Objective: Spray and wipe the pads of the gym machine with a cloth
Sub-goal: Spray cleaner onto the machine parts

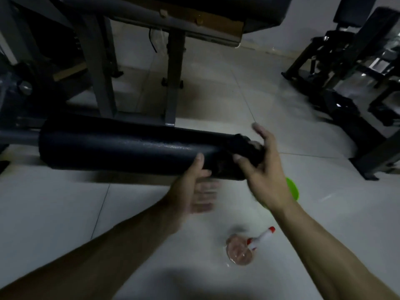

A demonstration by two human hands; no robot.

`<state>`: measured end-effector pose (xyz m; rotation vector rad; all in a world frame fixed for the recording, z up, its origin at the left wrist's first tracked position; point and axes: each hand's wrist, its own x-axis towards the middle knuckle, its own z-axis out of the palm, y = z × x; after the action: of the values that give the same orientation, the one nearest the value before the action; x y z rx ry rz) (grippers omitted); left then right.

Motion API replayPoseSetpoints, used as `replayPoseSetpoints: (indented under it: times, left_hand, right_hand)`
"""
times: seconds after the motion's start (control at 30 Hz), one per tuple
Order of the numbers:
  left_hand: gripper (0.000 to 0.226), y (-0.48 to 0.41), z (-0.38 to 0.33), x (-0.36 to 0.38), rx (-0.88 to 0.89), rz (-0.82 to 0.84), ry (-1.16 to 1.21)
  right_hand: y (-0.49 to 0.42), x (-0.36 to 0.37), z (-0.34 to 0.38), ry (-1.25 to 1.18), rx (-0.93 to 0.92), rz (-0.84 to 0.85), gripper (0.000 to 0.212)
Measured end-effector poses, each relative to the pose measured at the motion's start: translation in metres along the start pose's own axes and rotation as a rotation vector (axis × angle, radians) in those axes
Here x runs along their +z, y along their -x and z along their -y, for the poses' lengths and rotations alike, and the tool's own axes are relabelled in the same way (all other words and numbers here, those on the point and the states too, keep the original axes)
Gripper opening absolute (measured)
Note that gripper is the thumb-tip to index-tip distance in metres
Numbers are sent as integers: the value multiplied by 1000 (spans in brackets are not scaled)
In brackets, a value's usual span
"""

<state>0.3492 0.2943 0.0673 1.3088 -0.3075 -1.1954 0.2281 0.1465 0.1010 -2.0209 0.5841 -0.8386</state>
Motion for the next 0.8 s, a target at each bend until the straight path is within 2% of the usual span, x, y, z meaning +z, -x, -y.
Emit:
replayPoseSetpoints:
  times: [0.03, 0.07, 0.13, 0.23, 0.3, 0.37, 0.43, 0.5, 0.6, 0.67, 0.73, 0.8]
  left_hand:
    - [88, 2, 4, 12, -173, 120, 227]
    - [85, 3, 7, 23, -235, 196, 371]
    - [57, 5, 14, 40, -180, 158, 505]
    - [31, 1, 24, 45, -127, -4, 491]
    - [31, -2, 35, 41, -185, -60, 462]
    - [33, -1, 49, 41, -271, -126, 376]
    - [31, 1, 62, 42, -320, -175, 281]
    - [28, 1, 66, 43, -326, -196, 236]
    - [26, 0, 64, 39, -289, -209, 238]
    - [25, 1, 60, 33, -276, -221, 244]
    - [24, 4, 57, 27, -275, -242, 240]
    - [22, 10, 53, 19, -262, -269, 245]
  right_hand:
    - [9, 6, 3, -19, -1, 61, 56]
    - [19, 12, 4, 14, -12, 115, 51]
    - [34, 10, -3, 115, -25, 182, 50]
    - [59, -20, -30, 121, 61, 123, 53]
    - [88, -50, -62, 81, 209, -18, 54]
    - [127, -71, -102, 166, 356, -125, 70]
    - [167, -74, -136, 254, 493, -96, 87]
    - [194, -62, -157, 227, 625, 1, 105]
    - [199, -28, -171, 155, 641, 54, 119]
    - [187, -10, -178, 142, 612, -40, 109]
    - [172, 5, -177, 138, 597, -126, 83]
    - [158, 16, -166, 191, 498, -140, 59]
